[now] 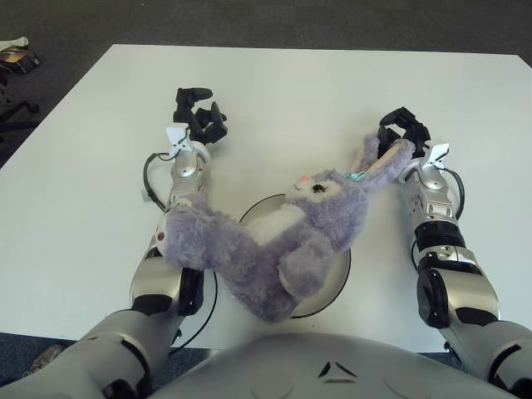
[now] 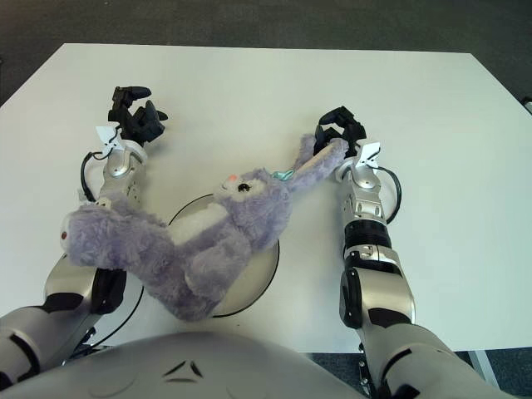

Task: Put the doll into the plate.

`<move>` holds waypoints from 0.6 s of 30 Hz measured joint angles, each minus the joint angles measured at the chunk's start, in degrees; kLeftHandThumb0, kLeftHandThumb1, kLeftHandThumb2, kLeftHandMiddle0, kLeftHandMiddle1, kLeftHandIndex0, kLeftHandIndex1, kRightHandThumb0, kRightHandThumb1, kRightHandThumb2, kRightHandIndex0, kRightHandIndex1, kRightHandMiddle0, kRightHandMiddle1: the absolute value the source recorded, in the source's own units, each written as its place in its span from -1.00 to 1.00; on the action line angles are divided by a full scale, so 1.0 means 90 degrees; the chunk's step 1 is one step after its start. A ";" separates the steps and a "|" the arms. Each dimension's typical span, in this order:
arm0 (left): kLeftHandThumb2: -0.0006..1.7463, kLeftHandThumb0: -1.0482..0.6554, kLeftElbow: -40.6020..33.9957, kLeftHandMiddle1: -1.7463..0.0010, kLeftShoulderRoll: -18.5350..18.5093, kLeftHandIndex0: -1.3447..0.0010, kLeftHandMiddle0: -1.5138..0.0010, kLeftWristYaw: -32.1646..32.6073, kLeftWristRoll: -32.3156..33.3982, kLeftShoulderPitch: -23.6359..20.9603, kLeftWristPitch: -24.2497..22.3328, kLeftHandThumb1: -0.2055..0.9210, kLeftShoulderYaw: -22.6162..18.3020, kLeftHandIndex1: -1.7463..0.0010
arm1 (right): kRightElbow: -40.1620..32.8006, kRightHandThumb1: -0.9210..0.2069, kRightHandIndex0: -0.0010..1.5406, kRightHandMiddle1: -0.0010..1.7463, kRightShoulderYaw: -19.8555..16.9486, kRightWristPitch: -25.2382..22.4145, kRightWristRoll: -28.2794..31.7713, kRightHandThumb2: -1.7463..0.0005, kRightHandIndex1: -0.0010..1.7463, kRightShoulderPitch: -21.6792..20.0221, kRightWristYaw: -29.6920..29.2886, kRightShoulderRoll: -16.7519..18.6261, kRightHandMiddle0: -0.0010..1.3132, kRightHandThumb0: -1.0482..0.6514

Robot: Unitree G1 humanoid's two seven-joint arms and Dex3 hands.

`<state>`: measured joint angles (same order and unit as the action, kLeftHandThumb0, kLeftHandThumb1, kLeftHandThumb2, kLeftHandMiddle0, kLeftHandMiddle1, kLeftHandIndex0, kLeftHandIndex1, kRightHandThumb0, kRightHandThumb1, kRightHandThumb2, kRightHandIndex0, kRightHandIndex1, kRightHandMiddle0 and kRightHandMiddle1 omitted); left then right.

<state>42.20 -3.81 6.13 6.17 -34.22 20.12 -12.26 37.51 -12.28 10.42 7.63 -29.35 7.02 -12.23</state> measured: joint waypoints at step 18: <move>0.45 0.22 -0.0516 -0.97 0.0223 0.54 0.19 0.0027 -0.0095 0.0396 -0.0070 0.02 0.0204 -1.00 | -0.2324 0.66 0.11 0.64 0.0415 -0.1880 0.0031 -0.82 1.00 0.0863 -0.0015 0.0209 0.22 0.21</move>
<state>37.55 -1.80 6.38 5.32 -30.66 19.49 -10.42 16.60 -8.55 -6.50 7.91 -21.57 6.89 -10.35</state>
